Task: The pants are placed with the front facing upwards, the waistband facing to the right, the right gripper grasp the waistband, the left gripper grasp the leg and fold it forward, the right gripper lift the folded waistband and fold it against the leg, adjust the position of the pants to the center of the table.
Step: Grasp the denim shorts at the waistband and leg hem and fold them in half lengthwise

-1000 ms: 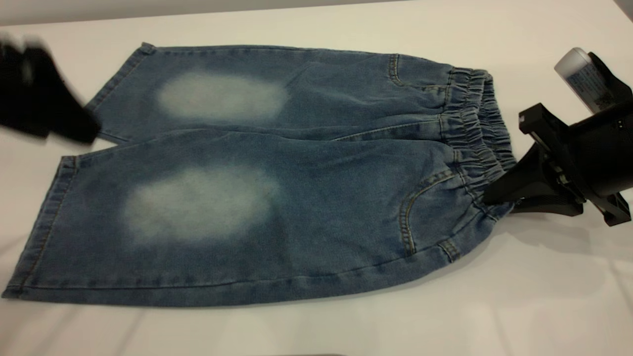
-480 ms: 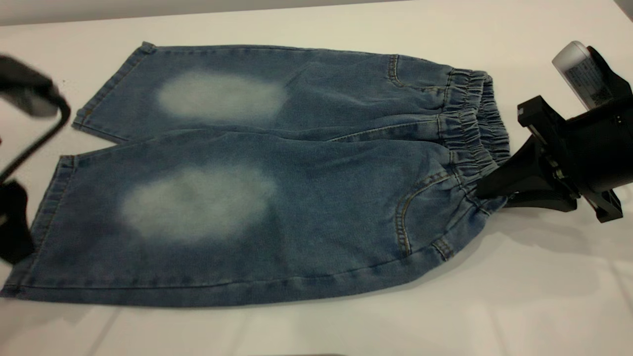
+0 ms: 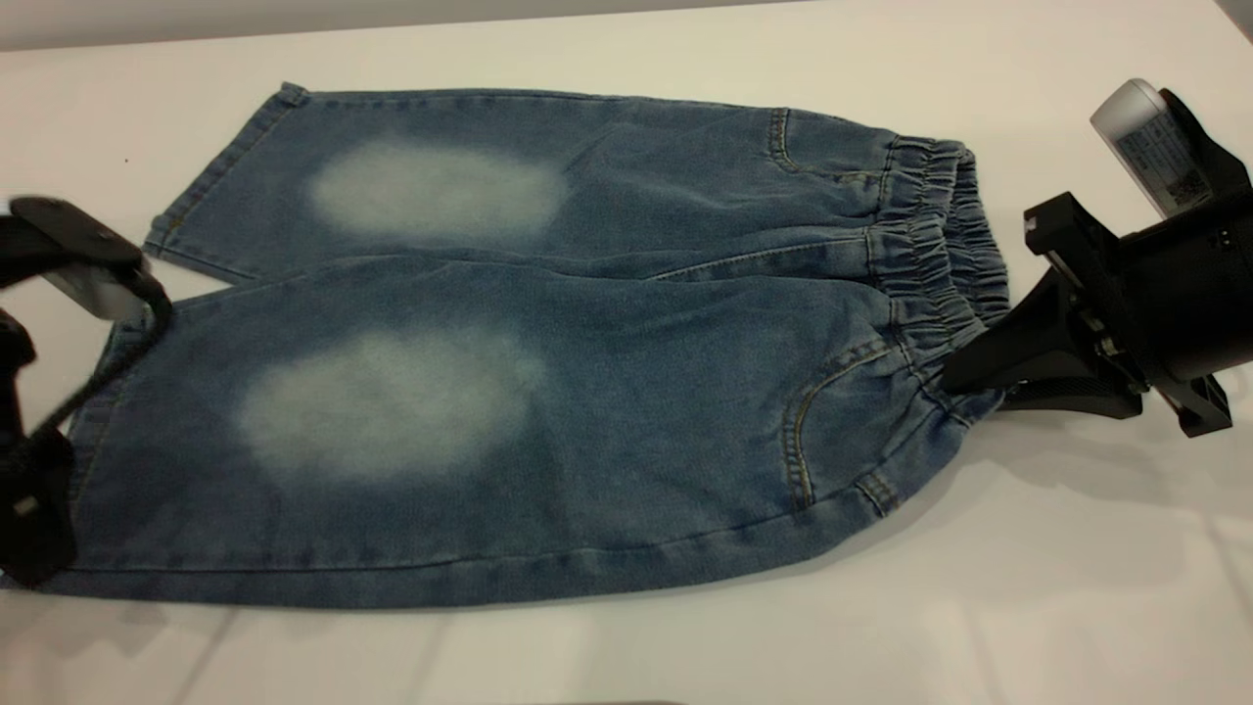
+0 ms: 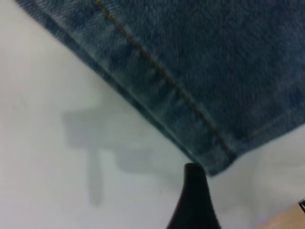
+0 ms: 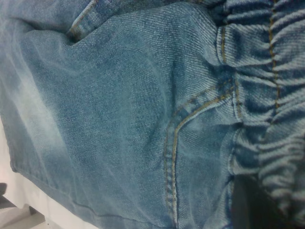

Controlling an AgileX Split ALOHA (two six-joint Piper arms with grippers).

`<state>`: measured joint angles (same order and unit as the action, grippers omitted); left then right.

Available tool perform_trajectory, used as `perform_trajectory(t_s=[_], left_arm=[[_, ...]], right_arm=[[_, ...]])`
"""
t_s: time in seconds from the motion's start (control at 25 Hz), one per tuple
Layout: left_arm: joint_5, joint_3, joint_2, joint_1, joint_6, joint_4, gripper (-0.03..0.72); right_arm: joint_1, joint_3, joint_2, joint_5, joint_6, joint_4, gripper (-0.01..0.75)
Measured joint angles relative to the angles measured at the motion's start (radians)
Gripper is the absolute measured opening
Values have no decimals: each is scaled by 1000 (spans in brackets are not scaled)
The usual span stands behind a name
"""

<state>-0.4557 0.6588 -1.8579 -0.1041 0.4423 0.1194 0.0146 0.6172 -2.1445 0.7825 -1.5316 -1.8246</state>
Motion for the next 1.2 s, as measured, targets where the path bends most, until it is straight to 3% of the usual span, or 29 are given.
perform_trajectory(t_s=[0.4, 0.52, 0.72, 0.84, 1.2], left_arm=[[101, 9, -105, 0, -33, 31, 495], [105, 11, -113, 0, -47, 41, 422], [106, 20, -121, 3, -62, 61, 176], [106, 20, -122, 3, -64, 60, 81], [101, 14, -72, 2, -107, 32, 60]], right_arm=[[0, 0, 0, 0, -1, 0, 51], [0, 0, 0, 1, -1, 0, 51], [0, 0, 0, 4, -1, 0, 52], [0, 0, 0, 7, -1, 0, 53], [0, 0, 1, 44, -1, 24, 48]])
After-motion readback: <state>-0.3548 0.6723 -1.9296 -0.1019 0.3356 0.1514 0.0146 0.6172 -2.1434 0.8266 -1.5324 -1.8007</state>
